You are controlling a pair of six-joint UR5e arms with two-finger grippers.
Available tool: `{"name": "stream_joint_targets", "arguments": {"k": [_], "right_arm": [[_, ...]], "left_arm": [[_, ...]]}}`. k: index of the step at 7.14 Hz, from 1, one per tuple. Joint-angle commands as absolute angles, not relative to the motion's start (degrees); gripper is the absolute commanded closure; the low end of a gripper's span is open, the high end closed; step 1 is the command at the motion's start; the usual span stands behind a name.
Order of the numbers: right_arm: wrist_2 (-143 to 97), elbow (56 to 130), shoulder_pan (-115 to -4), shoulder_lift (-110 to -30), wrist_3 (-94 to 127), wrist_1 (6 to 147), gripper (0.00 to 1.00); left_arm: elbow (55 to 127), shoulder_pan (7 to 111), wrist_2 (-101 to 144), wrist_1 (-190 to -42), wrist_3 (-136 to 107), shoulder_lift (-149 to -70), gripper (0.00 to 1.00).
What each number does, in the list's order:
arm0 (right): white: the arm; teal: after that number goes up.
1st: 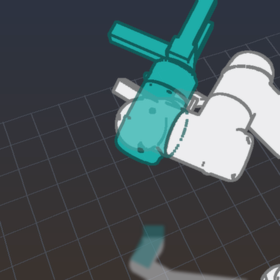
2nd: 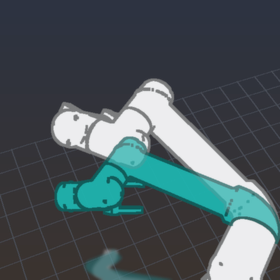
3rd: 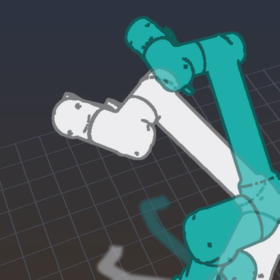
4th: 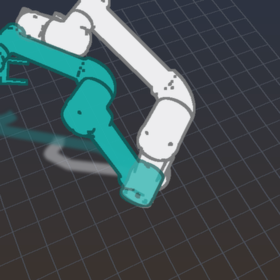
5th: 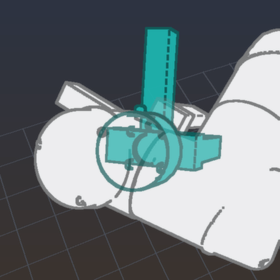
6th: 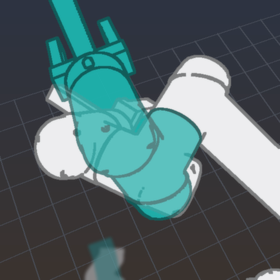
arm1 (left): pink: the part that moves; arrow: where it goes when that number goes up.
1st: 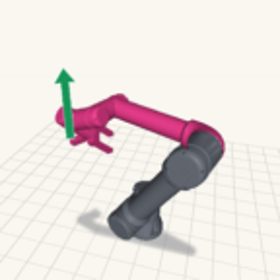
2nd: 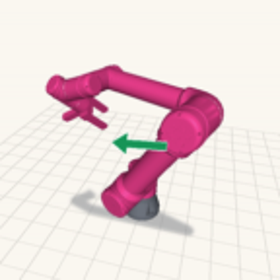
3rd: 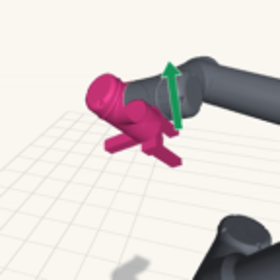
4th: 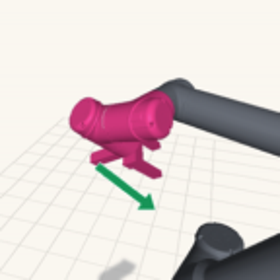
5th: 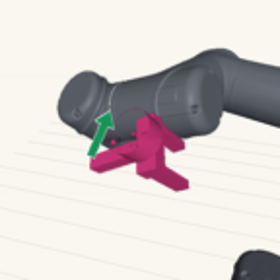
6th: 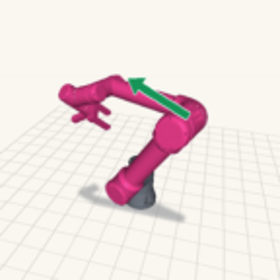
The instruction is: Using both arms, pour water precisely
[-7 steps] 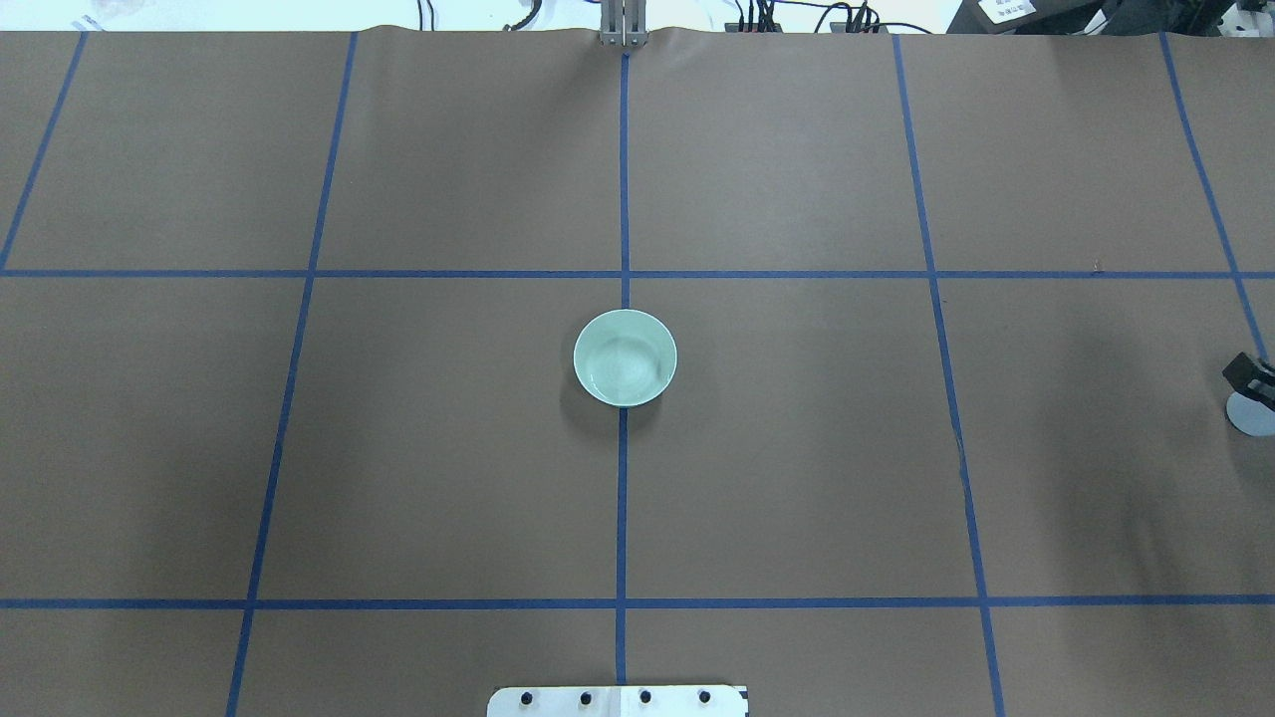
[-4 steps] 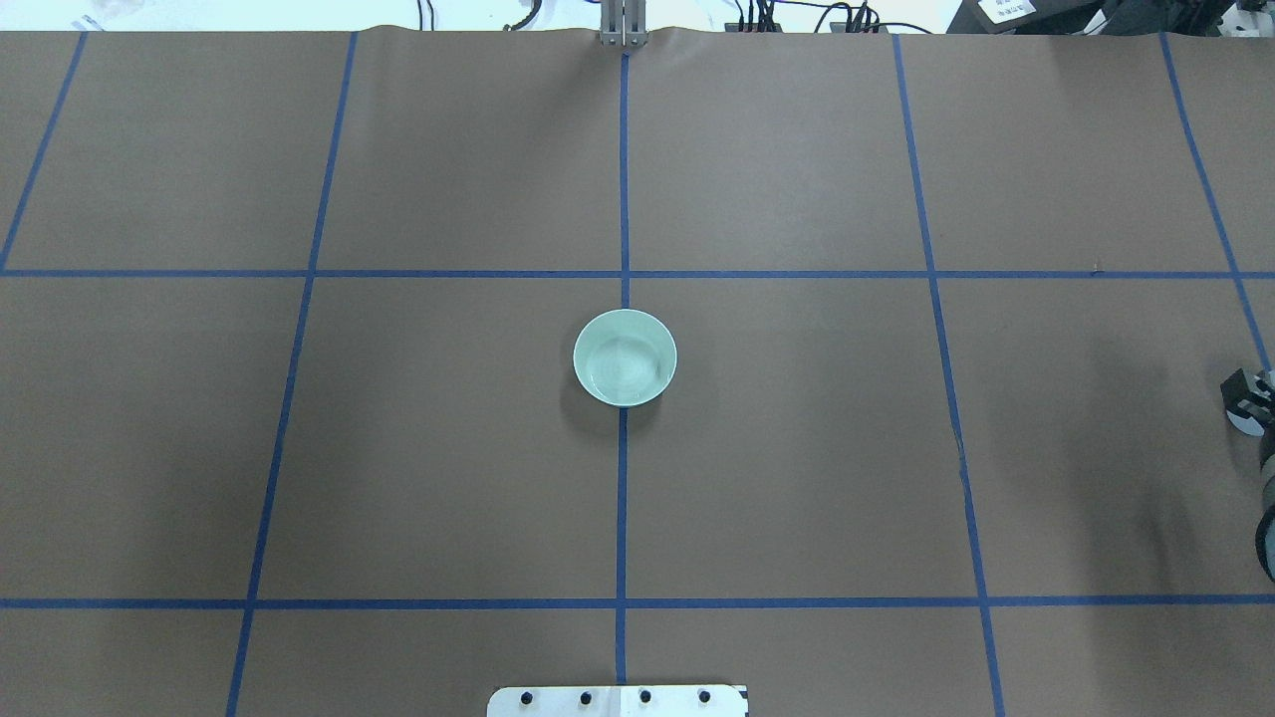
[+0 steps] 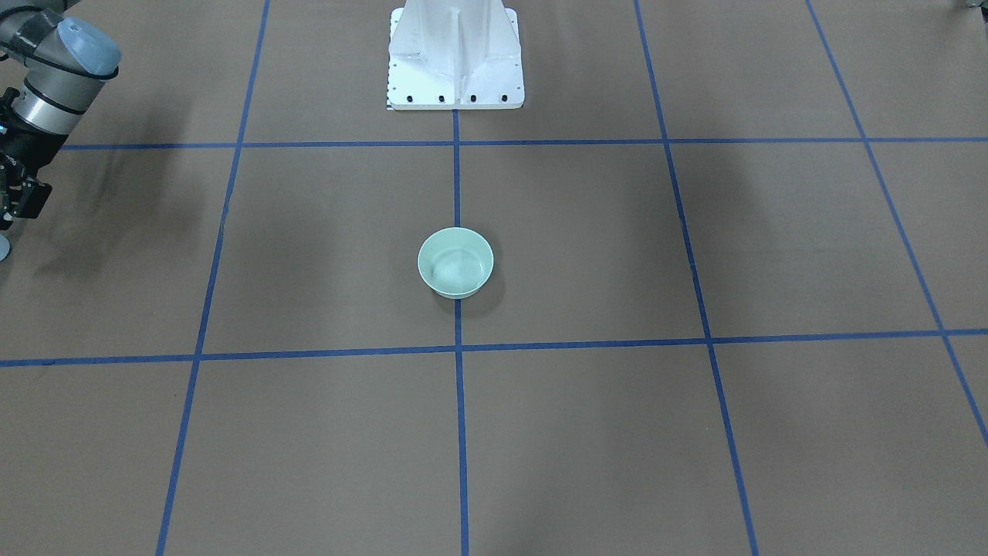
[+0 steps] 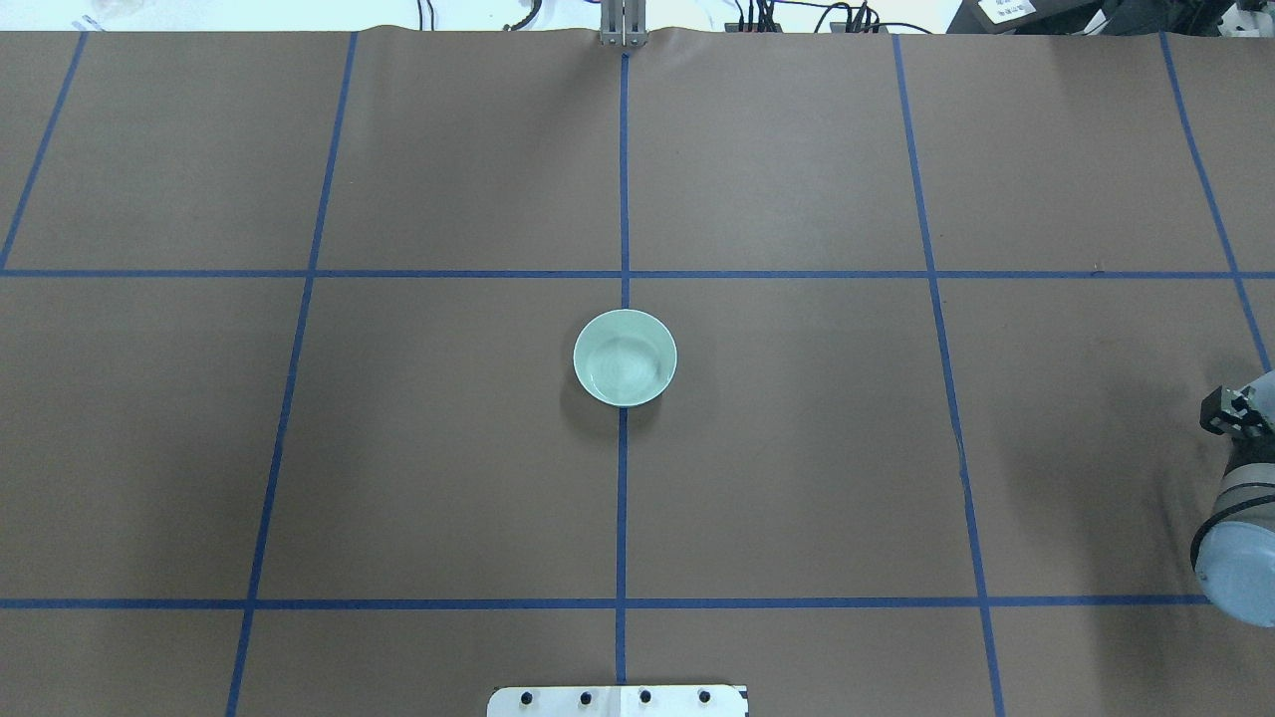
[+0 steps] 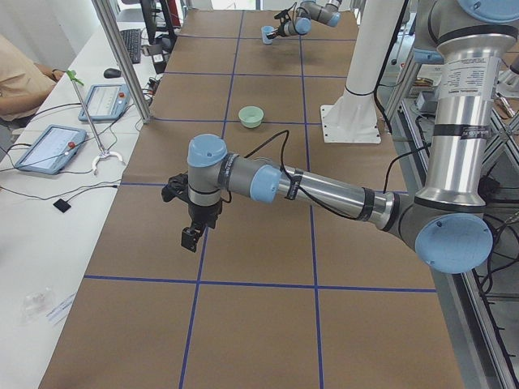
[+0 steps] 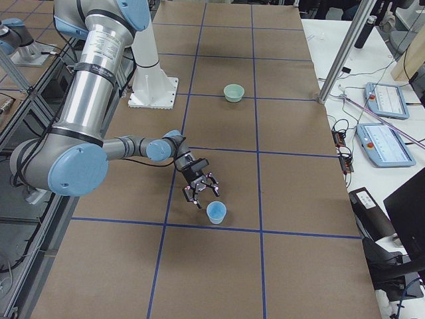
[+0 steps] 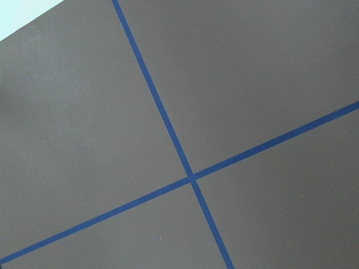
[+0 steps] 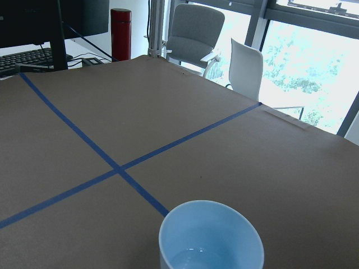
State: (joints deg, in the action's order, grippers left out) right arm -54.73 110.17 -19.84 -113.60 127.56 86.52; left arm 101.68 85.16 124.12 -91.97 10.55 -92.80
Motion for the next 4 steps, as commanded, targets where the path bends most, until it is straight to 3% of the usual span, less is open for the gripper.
{"name": "stream_joint_targets", "arguments": {"k": [1,4], "right_arm": [[-54.0,106.9,-19.3,-112.4,128.5,86.7,0.01],[-53.6,102.5,-19.5,-108.5,128.8,86.7,0.03]], "left_arm": [[101.7,85.2,124.2,-91.9,10.5,-92.7,0.0],[101.5,85.2,124.2,-92.0,10.6,-92.7,0.0]]}}
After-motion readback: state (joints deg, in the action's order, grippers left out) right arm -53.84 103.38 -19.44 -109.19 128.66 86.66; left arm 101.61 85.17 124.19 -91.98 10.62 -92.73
